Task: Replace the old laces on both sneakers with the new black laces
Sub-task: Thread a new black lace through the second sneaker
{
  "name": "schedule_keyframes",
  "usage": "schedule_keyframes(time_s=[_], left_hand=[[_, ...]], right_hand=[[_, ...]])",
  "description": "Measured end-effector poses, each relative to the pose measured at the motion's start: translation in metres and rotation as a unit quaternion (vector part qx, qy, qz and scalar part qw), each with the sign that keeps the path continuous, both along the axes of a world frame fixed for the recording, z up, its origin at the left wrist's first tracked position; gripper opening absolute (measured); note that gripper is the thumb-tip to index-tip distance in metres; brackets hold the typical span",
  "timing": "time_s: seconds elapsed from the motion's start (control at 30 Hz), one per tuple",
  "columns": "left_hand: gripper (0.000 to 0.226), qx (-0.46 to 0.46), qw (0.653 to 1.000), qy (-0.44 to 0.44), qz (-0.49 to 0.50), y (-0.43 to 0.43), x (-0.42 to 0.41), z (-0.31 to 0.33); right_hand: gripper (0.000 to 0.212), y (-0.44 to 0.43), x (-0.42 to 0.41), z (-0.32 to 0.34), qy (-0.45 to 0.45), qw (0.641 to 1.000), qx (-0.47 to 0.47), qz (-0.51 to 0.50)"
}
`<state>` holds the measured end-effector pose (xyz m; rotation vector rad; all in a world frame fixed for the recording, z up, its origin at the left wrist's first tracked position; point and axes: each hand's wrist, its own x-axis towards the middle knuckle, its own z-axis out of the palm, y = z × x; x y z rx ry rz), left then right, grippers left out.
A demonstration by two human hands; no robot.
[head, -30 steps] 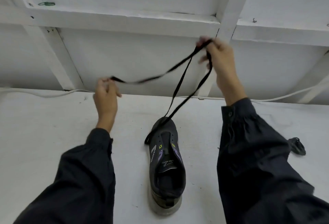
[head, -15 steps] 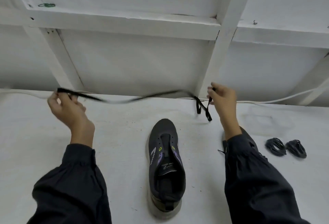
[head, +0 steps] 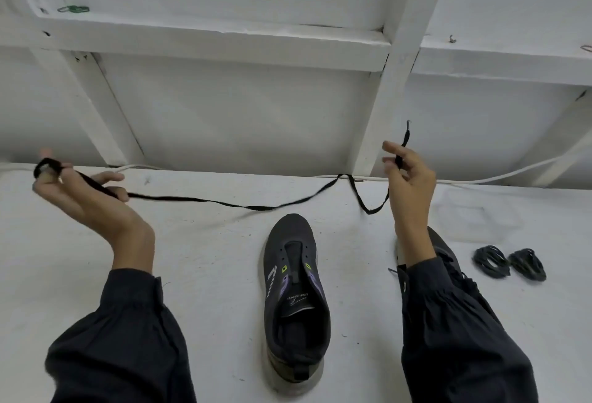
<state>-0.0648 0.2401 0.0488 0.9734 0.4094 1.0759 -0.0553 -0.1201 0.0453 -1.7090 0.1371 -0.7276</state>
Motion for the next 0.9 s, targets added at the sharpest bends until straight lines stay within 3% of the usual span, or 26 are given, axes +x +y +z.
schedule_keyframes(time_s=[0.13, 0.23, 0.33, 0.47, 0.53, 0.63, 0.8, 0.9], left_hand=[[0.007, 0.008, 0.983, 0.112, -0.144, 0.000, -0.002, -0.019], [0.014, 0.000, 0.926, 0.227, -0.302, -0.013, -0.004, -0.046], [0.027, -0.059, 0.898, 0.254, -0.355, -0.037, -0.016, -0.068], [0.030, -0.100, 0.886, 0.246, -0.381, -0.066, -0.030, -0.090], [0.021, -0.030, 0.879, 0.294, -0.374, -0.072, -0.031, -0.102], [0.034, 0.163, 0.849, 0.365, -0.344, -0.069, -0.036, -0.115], [0.034, 0.371, 0.793, 0.398, -0.273, -0.051, -0.043, -0.119], [0.051, 0.460, 0.763, 0.367, -0.266, -0.039, -0.054, -0.117]], right_hand=[[0.023, 0.004, -0.013, -0.018, 0.060, 0.994, -0.028, 0.090], [0.039, 0.011, -0.023, -0.042, 0.151, 0.976, -0.044, 0.149], [0.054, 0.014, -0.032, -0.067, 0.249, 0.951, -0.056, 0.172], [0.036, 0.014, -0.039, -0.086, 0.314, 0.931, -0.070, 0.170], [0.022, 0.017, -0.044, -0.088, 0.314, 0.929, -0.057, 0.184], [0.014, 0.019, -0.052, -0.090, 0.313, 0.926, -0.041, 0.208], [0.011, 0.021, -0.055, -0.095, 0.309, 0.930, -0.009, 0.197], [0.005, 0.022, -0.056, -0.094, 0.294, 0.936, 0.008, 0.192]])
